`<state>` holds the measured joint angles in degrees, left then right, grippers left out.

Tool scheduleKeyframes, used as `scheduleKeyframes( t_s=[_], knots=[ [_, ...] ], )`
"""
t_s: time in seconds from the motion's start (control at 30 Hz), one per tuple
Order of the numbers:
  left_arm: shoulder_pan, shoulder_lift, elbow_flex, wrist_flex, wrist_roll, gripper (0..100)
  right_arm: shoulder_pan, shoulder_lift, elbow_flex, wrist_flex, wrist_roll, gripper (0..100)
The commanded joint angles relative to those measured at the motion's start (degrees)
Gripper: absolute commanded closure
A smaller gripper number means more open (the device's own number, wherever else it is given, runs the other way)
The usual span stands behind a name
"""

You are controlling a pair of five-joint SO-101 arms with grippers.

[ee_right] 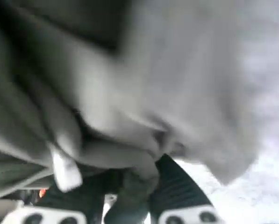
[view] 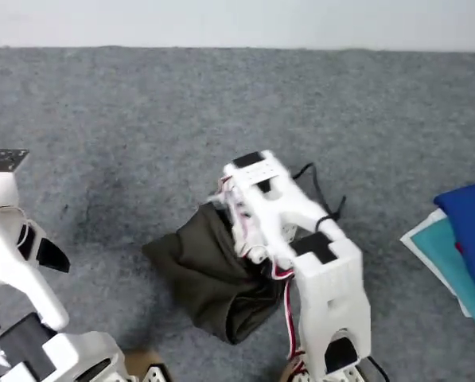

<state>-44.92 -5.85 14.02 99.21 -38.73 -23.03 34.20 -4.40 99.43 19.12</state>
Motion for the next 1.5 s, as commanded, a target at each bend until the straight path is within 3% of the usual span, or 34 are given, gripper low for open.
scheduleKeyframes(
  t_s=[0.0, 0.27, 0.37, 0.43, 0.5, 0.57, 0.67, 0.93, 1.13, 1.27, 1.47],
  knots=[
    [-0.26, -0.88, -0.13, 1.41, -0.26, 75, 8.66, -0.22, -7.56, 0.04, 0.35, 99.0],
    [-0.26, -0.88, -0.13, 1.41, -0.26, 75, 22.46, -0.13, -22.77, -0.04, 1.41, 99.0],
    [-0.26, -0.88, -0.13, 1.41, -0.26, 75, 22.11, -0.22, -23.91, -0.13, 9.67, 98.4],
    [-0.26, -0.79, -0.13, 1.41, -0.26, 75, 21.23, -0.22, -23.91, 0.75, 13.54, 92.5],
    [-0.26, -0.79, -0.13, 1.41, -0.26, 75, 20.97, -0.22, -23.91, 1.89, 12.84, 80.3],
    [-0.26, -0.79, -0.13, 1.41, -0.26, 75, 21.32, -0.31, -23.91, 1.98, 9.41, 71.4],
    [-0.26, -0.79, -0.13, 1.41, -0.26, 75, 21.58, -0.66, -24.18, 1.89, 1.85, 66.8],
    [-0.26, -0.88, -0.13, 1.41, -0.26, 75, 26.59, -3.56, -27.25, 3.12, -24.26, 66.6],
    [-0.26, -0.88, -0.13, 1.41, -0.35, 75, 28.79, -13.32, -27.16, 3.47, -25.14, 66.7],
    [-0.26, -0.88, -0.13, 1.41, -0.35, 75, 27.21, -16.48, -27.16, 3.38, -18.37, 66.4],
    [-0.26, -0.88, -0.13, 1.41, -0.35, 75, 26.77, -18.33, -16.44, 3.65, -27.87, 66.3]
  ],
)
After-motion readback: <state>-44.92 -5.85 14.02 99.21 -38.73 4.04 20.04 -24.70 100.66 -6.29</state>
